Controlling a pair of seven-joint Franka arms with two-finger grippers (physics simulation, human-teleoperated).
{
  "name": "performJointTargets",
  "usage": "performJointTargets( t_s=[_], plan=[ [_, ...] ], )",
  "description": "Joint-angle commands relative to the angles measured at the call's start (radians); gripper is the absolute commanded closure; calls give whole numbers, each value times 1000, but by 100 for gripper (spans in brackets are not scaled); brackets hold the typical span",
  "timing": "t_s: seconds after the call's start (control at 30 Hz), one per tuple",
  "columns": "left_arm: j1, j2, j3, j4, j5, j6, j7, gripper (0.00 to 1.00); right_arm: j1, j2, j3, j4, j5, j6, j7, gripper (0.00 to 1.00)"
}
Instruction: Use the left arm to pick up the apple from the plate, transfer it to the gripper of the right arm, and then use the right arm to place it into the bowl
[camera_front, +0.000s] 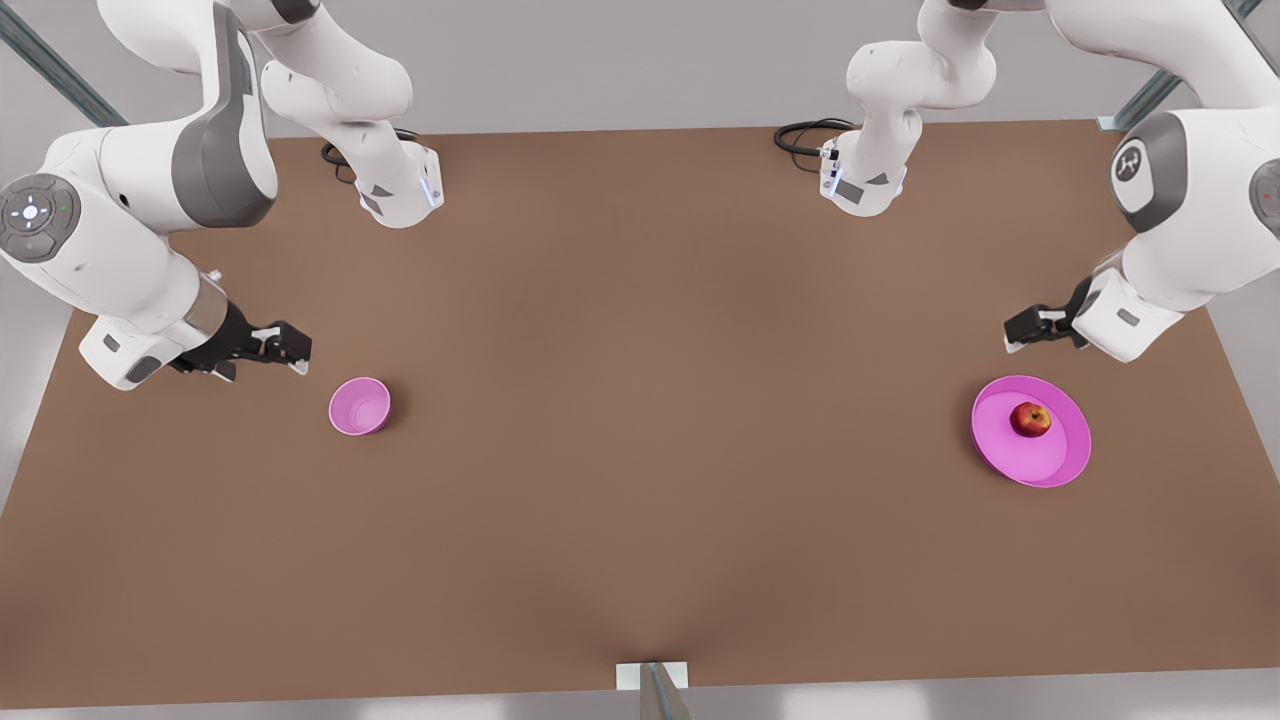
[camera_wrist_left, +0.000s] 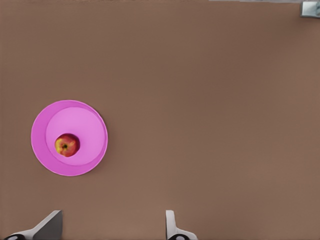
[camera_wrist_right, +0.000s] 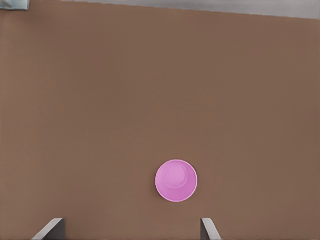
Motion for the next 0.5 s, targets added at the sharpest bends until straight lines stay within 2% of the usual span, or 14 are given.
performJointTargets(
  t_s=[0.0, 0.07, 0.13, 0.2, 0.23, 0.47],
  plan=[
    [-1, -1, 0, 0, 7, 31, 14, 0, 0, -1, 1, 2, 1, 16, 15, 0],
    [7, 32, 0, -1, 7, 32, 17, 0, -2, -1, -1, 0, 1, 16, 14, 0],
    [35, 58, 2, -70, 7, 129, 17, 0, -4, -1, -1, 0, 1, 16, 10, 0],
    [110, 61, 2, -274, 7, 392, 98, 0, -5, -1, -1, 0, 1, 16, 10, 0],
    [153, 79, 2, -322, 2, 454, 194, 0, -5, -1, -1, 0, 1, 16, 9, 0],
    [217, 179, 0, -388, -2, 627, 264, 0, -4, -1, -1, 0, 1, 16, 10, 0]
  ],
)
